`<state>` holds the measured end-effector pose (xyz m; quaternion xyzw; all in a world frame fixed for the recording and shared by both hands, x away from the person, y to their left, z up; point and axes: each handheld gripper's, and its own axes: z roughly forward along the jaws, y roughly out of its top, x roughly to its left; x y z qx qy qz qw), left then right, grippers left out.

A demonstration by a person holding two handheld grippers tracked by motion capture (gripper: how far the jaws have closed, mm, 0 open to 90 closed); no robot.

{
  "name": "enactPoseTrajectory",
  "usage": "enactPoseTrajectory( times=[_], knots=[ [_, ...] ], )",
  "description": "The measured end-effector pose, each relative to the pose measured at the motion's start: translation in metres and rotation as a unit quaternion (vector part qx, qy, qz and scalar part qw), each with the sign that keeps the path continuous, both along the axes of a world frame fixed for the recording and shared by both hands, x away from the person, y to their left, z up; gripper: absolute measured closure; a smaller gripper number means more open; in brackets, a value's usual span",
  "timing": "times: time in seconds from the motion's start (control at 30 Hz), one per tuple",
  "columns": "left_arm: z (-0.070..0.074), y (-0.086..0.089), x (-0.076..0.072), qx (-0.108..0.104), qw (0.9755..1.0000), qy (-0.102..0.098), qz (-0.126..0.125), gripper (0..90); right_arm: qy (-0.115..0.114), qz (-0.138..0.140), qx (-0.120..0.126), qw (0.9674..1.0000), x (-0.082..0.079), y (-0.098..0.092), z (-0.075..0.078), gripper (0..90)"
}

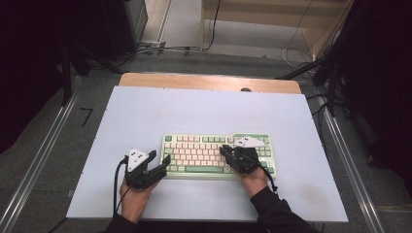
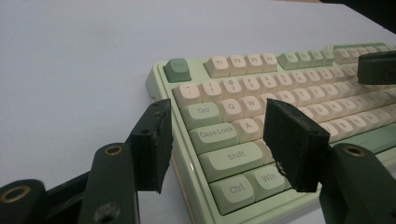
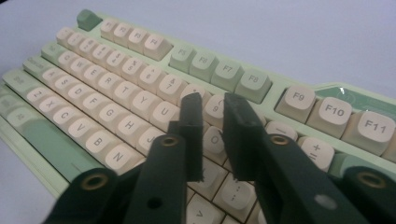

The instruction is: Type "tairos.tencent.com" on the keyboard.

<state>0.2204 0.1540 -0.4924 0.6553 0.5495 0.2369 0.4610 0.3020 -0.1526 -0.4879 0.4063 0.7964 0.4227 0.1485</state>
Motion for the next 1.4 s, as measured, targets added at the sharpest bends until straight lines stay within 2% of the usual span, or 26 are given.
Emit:
enactPoseTrajectory(
  times=[0.13,0.4,0.67,0.73,0.9,1.07,1.13,1.23,1.4],
  knots=[
    [0.0,0.0,0.0,0.0,1.0,0.0,0.0,42.8,0.0,-0.004,0.011,0.9999,-0.001,-0.002,0.003,56.5],
    [0.0,-0.003,0.002,-0.001,1.0,0.0,-0.006,42.8,0.005,-0.01,0.017,0.9998,-0.002,-0.004,0.006,34.5],
    [0.001,-0.011,0.008,0.0,0.9998,-0.001,-0.022,42.8,0.009,-0.018,0.017,0.9997,-0.005,-0.011,0.006,30.7],
    [0.001,-0.013,0.01,0.0,0.9997,-0.002,-0.026,42.8,0.007,-0.019,0.017,0.9997,-0.007,-0.014,0.007,34.9],
    [0.001,-0.019,0.015,0.001,0.9993,-0.001,-0.037,42.8,-0.013,-0.014,0.015,0.9997,-0.015,-0.019,0.007,66.7],
    [0.001,-0.023,0.018,0.004,0.9989,-0.001,-0.047,42.8,-0.018,0.0,0.017,0.9997,-0.022,-0.018,0.006,85.4],
    [0.001,-0.023,0.018,0.003,0.9988,-0.001,-0.048,42.8,-0.016,0.007,0.023,0.9996,-0.024,-0.017,0.006,87.6],
    [0.0,-0.023,0.018,0.003,0.9989,0.0,-0.047,42.8,-0.026,0.014,0.025,0.9993,-0.027,-0.015,0.006,87.6],
    [0.001,-0.021,0.017,0.005,0.999,0.0,-0.044,42.8,-0.019,0.028,0.023,0.9992,-0.027,-0.01,0.005,87.6]
  ],
)
